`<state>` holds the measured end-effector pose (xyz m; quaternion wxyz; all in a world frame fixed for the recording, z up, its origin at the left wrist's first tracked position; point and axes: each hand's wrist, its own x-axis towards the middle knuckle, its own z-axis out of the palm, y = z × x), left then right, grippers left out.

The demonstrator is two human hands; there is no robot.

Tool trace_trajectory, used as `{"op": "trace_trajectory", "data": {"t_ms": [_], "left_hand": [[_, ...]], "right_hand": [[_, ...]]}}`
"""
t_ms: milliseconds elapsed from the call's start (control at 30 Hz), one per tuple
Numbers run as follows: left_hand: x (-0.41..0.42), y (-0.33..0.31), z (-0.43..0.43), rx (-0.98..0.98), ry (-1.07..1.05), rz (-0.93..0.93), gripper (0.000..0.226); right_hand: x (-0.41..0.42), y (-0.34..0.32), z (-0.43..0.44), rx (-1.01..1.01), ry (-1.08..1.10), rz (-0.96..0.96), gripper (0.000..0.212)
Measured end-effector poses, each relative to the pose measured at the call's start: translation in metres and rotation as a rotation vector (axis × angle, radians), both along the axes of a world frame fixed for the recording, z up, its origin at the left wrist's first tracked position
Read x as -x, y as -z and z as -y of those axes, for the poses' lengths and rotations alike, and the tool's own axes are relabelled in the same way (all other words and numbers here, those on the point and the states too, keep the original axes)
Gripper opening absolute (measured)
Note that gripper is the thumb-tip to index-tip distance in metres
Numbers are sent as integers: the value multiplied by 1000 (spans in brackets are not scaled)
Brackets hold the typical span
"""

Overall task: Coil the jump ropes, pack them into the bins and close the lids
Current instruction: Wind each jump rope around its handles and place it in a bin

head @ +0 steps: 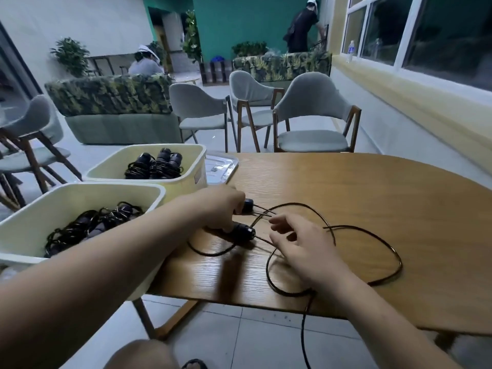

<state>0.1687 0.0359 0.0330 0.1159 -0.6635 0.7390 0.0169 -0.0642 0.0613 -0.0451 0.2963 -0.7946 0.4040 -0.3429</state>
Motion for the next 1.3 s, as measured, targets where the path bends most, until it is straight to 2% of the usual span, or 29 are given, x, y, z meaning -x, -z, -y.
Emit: {"op": "trace_trajectory", "data": {"t_ms": [100, 233, 333, 467, 633, 900, 1067, 1200, 1300], "left_hand": [[0, 17, 12, -73, 9, 61, 59], [-3, 32, 15, -85, 29, 100, 38], [-6, 24, 20, -40, 10, 97, 32], [-8, 20, 29, 78, -56, 104, 42], [-8, 31, 38, 90, -110, 21, 60], [-9, 35, 48, 41, -165, -2, 56], [-4, 35, 50, 23, -182, 80, 58], [3, 16, 49, 100, -223, -58, 41], [18, -3, 46, 218, -289, -282, 23]], "right_hand": [[16, 12, 2, -14, 12, 22, 16], [29, 23, 1, -8, 30, 51, 15], [28, 26, -1, 22, 21, 57, 16], [28, 28, -4, 40, 29, 56, 14], [27, 31, -10, 62, 34, 46, 15], [30, 27, -10, 94, 16, 41, 16], [32, 24, -9, 95, 14, 80, 17], [35, 20, -10, 58, 17, 112, 15], [38, 16, -11, 18, 20, 124, 16]]}}
